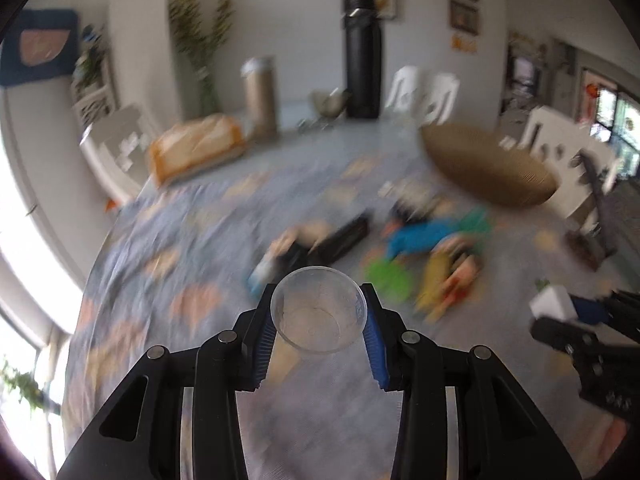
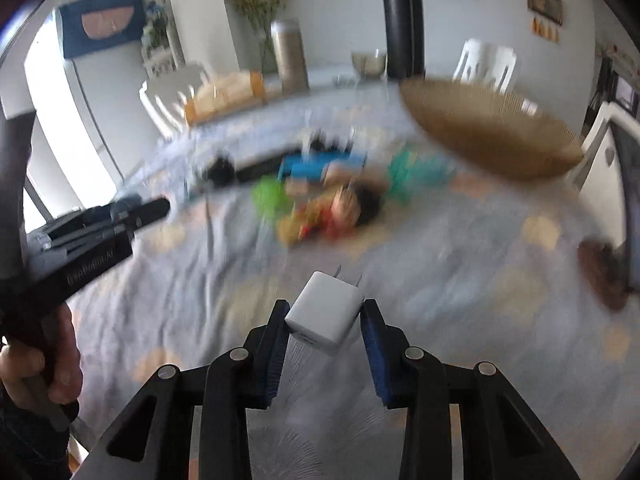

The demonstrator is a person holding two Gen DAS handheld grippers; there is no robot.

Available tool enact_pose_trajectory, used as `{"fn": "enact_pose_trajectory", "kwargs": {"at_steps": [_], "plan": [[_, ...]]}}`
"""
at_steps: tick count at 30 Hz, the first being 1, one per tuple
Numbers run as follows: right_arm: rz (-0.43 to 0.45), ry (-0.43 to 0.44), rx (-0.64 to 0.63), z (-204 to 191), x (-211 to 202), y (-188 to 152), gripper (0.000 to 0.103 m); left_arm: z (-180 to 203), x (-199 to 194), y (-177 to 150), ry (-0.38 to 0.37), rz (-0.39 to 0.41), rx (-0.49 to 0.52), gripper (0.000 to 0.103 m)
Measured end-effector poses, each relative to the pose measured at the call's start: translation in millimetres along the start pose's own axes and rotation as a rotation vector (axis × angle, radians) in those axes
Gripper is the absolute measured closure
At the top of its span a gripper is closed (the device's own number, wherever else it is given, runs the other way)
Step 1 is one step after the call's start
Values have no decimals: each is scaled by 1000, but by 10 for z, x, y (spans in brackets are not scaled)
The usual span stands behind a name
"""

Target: Organize rigid objects

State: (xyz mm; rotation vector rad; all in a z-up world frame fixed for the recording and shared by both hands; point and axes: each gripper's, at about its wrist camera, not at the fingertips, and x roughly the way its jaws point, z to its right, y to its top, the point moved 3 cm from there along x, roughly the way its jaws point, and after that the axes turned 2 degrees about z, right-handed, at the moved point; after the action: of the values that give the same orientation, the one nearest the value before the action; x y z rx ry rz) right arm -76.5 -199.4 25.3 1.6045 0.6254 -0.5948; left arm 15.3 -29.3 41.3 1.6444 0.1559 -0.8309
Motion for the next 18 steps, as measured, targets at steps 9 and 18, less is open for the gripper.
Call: {"fn": "enact_pose_trajectory", "kwargs": {"at_steps": [9,18], "plan": [[189,-103,194,938,-165,1129,68,885,477,1229,-283,50,1,67],[-11,-112,276,1361,586,1120,68,1326,1468,1121,-354,-124,-41,65]]}}
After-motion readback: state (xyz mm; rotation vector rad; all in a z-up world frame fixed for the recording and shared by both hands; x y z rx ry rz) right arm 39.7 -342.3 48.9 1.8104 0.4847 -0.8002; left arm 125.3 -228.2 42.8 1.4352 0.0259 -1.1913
